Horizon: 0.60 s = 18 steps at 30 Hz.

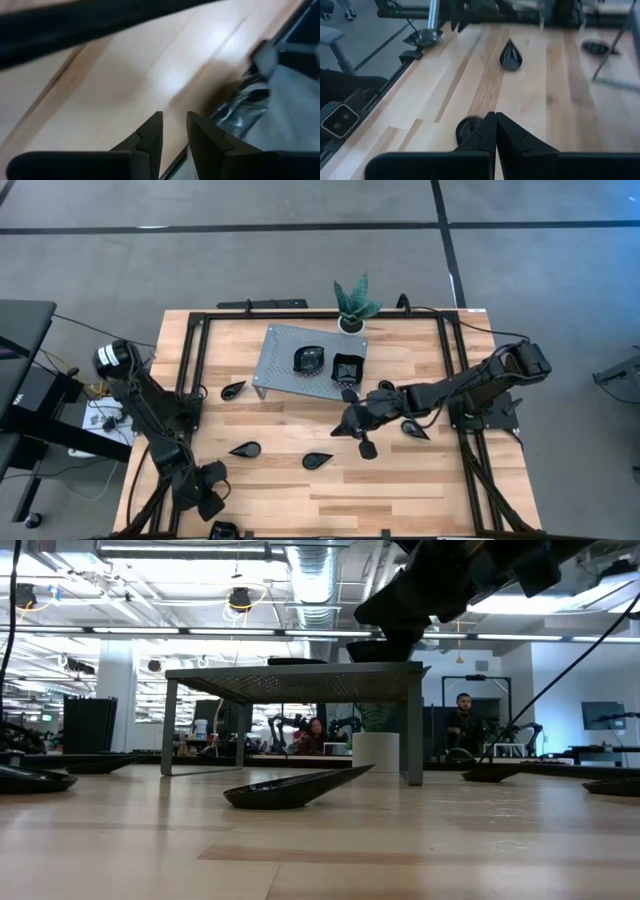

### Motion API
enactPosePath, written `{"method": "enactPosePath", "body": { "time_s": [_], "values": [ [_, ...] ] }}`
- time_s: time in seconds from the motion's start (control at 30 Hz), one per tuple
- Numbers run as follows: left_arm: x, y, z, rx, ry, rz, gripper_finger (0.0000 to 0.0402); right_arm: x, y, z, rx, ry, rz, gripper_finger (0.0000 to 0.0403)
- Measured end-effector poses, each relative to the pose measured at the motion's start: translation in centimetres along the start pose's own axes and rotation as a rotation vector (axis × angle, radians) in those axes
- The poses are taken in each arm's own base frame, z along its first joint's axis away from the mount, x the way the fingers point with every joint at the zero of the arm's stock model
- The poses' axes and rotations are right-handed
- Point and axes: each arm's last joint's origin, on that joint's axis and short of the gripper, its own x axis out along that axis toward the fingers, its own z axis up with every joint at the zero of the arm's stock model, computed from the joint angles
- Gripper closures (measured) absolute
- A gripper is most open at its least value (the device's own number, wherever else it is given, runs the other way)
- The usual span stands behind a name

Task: Pick & Place Mini shaped plates
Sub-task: Stack the leaf shaped plate on top of the leaf shaped plates on the shelf

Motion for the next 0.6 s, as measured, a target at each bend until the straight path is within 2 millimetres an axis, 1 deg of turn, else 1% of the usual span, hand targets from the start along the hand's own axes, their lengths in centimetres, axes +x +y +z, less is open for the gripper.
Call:
{"method": "enactPosePath", "body": {
  "time_s": [0.13, 0.3, 0.43, 0.5, 0.6],
  "values": [
    [-0.8, -0.7, 0.1, 0.063, -0.053, -0.058, 0.0314, 0.0, 0.0, 0.7, -0.064, -0.065, 0.018, 0.0403],
    [-1.4, -2.3, 0.4, 0.318, -0.139, -0.110, 0.0323, 0.0, 0.0, 1.2, -0.069, -0.079, 0.022, 0.0403],
    [-0.8, -3.2, 0.5, 0.557, -0.165, -0.088, 0.0325, 0.0, 0.0, 1.1, -0.068, -0.069, 0.022, 0.0403],
    [-0.3, -3.4, 0.4, 0.597, -0.168, -0.078, 0.0322, 0.0, 0.0, 1.0, -0.067, -0.063, 0.022, 0.0403],
    [0.6, -3.3, 0.5, 0.581, -0.158, -0.064, 0.0315, 0.0, 0.1, 0.9, -0.067, -0.053, 0.025, 0.0403]
  ]
}}
